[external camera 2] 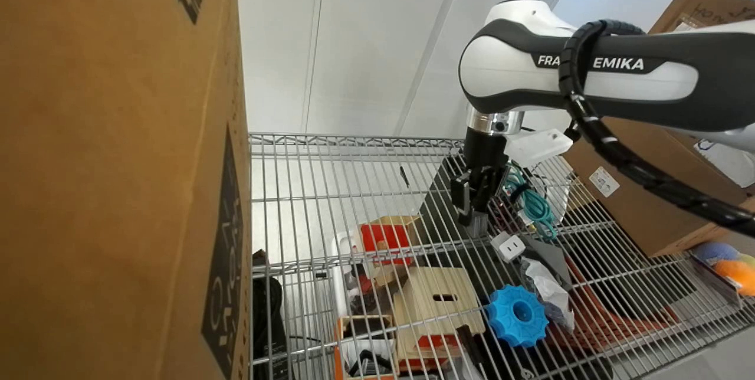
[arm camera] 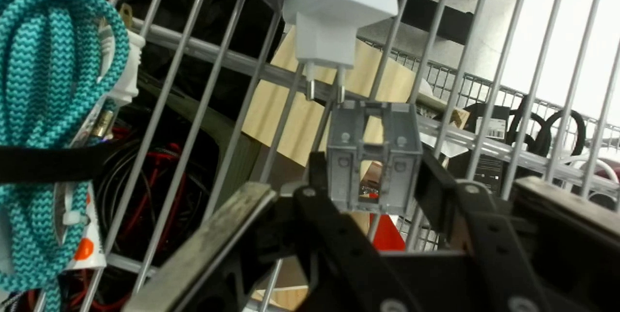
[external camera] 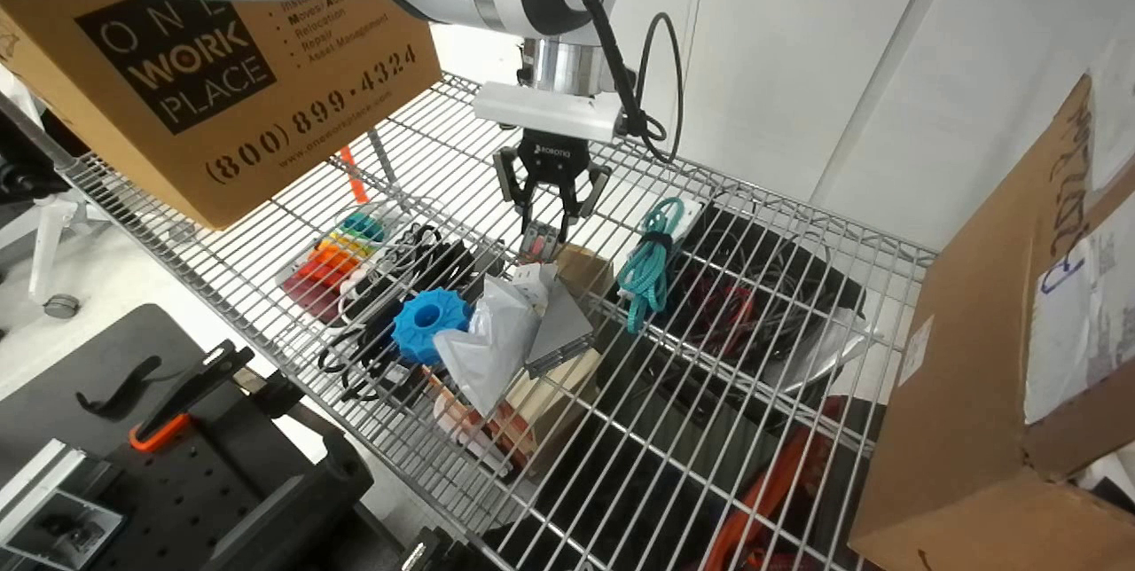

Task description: Move the gray object to the left

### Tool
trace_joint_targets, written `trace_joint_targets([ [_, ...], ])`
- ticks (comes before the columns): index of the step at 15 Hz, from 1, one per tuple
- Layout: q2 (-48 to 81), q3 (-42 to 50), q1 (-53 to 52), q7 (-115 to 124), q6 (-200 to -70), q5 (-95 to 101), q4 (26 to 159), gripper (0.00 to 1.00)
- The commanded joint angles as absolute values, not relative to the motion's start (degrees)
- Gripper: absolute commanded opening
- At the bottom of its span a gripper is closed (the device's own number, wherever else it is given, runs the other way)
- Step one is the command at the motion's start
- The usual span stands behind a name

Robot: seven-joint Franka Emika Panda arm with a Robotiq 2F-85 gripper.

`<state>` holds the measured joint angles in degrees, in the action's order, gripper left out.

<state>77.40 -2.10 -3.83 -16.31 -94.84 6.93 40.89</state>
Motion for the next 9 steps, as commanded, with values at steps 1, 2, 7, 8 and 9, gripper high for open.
trace_joint_targets([
  [1, 75.71, -2.55, -4.25, -16.7, -91.4, 6.59, 40.12, 0.22],
  [2, 75.16, -2.65, -4.37, -16.63, -90.91, 6.52, 40.11, 0.22],
  [7, 74.0, -2.81, -6.08, -18.2, -88.31, 7.18, 38.75, 0.22],
  [8, 74.07, -2.89, -6.55, -18.83, -88.27, 7.31, 38.41, 0.22],
  [9, 74.18, -2.92, -7.09, -19.41, -88.12, 7.41, 38.01, 0.22],
])
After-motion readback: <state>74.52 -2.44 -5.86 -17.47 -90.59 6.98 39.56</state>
